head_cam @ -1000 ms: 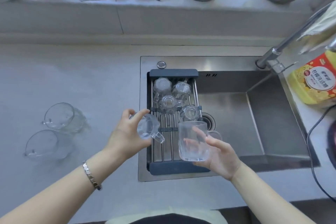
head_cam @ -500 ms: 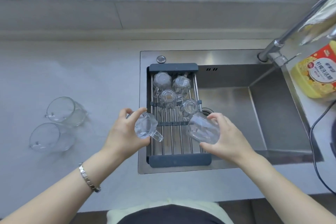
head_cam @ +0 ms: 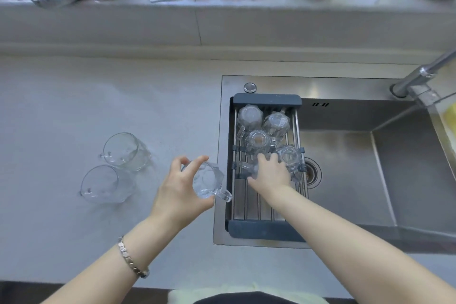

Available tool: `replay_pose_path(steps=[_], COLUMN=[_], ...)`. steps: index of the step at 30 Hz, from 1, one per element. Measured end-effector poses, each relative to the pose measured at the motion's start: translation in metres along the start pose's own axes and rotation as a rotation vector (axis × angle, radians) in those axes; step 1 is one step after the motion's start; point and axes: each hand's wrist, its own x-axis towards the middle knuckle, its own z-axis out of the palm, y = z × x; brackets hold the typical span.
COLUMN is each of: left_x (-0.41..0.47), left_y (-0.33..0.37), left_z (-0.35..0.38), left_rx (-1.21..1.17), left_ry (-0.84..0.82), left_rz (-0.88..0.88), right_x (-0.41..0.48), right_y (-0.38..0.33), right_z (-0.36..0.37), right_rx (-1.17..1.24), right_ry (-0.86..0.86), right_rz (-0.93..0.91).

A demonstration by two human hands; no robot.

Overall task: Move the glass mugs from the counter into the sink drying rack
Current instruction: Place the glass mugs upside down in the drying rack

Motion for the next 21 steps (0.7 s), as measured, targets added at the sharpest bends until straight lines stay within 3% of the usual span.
replay_pose_path(steps=[3, 7, 10, 13, 16, 19, 21], left_x=[-0.002, -0.004, -0.001, 0.004, 0.005, 0.013, 0.026], left_y=[-0.002, -0.001, 0.007, 0.022, 0.043, 0.055, 0.061], left_z=[-0.002, -0.001, 0.0, 0.008, 0.025, 0.047, 0.055], left_rx=[-0.018, -0.091, -0.244, -0.618, -0.967, -1.005, -0.825], left_ry=[0.0, -0.03, -0.091, -0.233, -0.468, -0.666, -0.702], left_rz=[-0.015, -0.047, -0.111, -0.234, -0.319, -0.299, -0.225], right_x=[0.001, -0.018, -0.042, -0.073, -0.088, -0.091, -0.09], right_y=[0.004, 0.021, 0.043, 0.05, 0.053, 0.069, 0.084], right_z=[0.007, 0.004, 0.0, -0.007, -0.01, -0.016, -0.025], right_rx=[0.065, 0.469, 0.595, 0.851, 1.192, 1.343, 1.256], right_ry=[0.088, 0.086, 0.065, -0.079, -0.046, 0.048, 0.098], right_rz=[-0.002, -0.052, -0.197, -0.287, -0.3, -0.267, -0.223])
